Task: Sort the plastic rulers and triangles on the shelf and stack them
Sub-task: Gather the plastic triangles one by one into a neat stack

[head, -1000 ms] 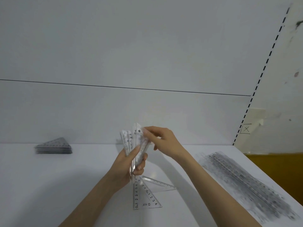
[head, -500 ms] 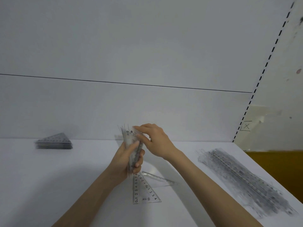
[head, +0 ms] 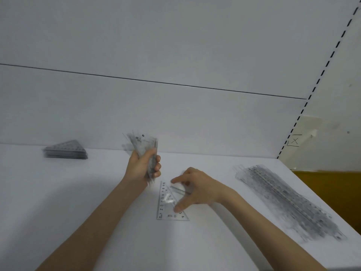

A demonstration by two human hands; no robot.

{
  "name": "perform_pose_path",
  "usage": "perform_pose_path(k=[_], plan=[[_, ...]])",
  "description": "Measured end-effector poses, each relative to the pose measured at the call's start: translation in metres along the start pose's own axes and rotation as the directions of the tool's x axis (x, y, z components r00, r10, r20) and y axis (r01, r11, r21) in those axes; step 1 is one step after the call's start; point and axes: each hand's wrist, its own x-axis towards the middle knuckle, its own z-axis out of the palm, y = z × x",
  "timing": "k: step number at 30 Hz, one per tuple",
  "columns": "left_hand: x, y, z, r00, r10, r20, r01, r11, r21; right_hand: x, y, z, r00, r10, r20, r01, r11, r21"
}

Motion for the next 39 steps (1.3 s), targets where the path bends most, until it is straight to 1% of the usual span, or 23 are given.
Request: perform_pose_path(k=[4,11,13,16,18,22,24,26,27,31,33,35,37,39], plan=[[-0.001,0.001,0.000,1.000,0.006,0.016,-0.006,1.000,0.005,-0.001,-0.006,0.001,1.000,0.019,-0.019,-0.016,0.988,0.153],[-0.001,0.001,-0.001,1.000,0.018,0.024,-0.018,1.000,0.003,-0.002,-0.015,0.006,0.999,0.032,-0.035,-0.026,0.988,0.153],[-0.001,0.001,0.000,0.999,0.030,0.023,-0.030,1.000,0.002,-0.003,-0.015,0.009,0.996,0.021,-0.086,-0.009,0.990,0.142],[-0.002,0.001,0.001,0.999,0.034,0.012,-0.034,0.999,0.002,-0.003,-0.010,0.010,0.976,-0.019,-0.218,0.029,0.999,0.043],[-0.002,0.001,0.001,0.999,0.025,0.030,-0.024,0.999,-0.023,-0.003,-0.007,0.008,0.958,-0.036,-0.285,0.050,0.998,0.042],[-0.001,0.003,0.000,0.996,0.001,0.086,0.005,0.998,-0.067,-0.004,-0.002,0.005,0.968,-0.022,-0.250,0.060,0.987,0.148],[0.000,0.002,-0.001,0.995,-0.014,0.098,0.021,0.998,-0.067,-0.007,-0.004,0.005,0.985,-0.015,-0.172,0.040,0.989,0.141],[0.000,0.001,-0.001,0.995,-0.021,0.099,0.027,0.998,-0.059,-0.009,-0.007,0.006,0.999,-0.018,-0.051,0.021,0.998,0.062],[0.000,0.001,-0.001,0.995,-0.025,0.097,0.030,0.998,-0.057,-0.010,-0.008,0.007,0.999,-0.034,-0.018,0.034,0.999,0.007],[0.000,-0.001,-0.002,0.995,-0.046,0.091,0.052,0.997,-0.061,-0.010,-0.012,0.007,0.997,-0.065,-0.029,0.063,0.996,-0.055],[-0.001,-0.001,-0.003,0.994,-0.057,0.096,0.063,0.996,-0.058,-0.012,-0.016,0.008,0.994,-0.094,-0.059,0.082,0.980,-0.179],[-0.001,0.000,-0.003,0.993,-0.072,0.098,0.077,0.996,-0.048,-0.014,-0.018,0.011,0.974,-0.188,-0.126,0.133,0.926,-0.352],[-0.002,-0.001,-0.002,0.992,-0.081,0.093,0.084,0.996,-0.036,-0.017,-0.017,0.014,0.938,-0.286,-0.198,0.165,0.866,-0.472],[-0.002,-0.001,-0.002,0.993,-0.084,0.080,0.087,0.996,-0.027,-0.018,-0.017,0.014,0.884,-0.366,-0.290,0.159,0.820,-0.550]])
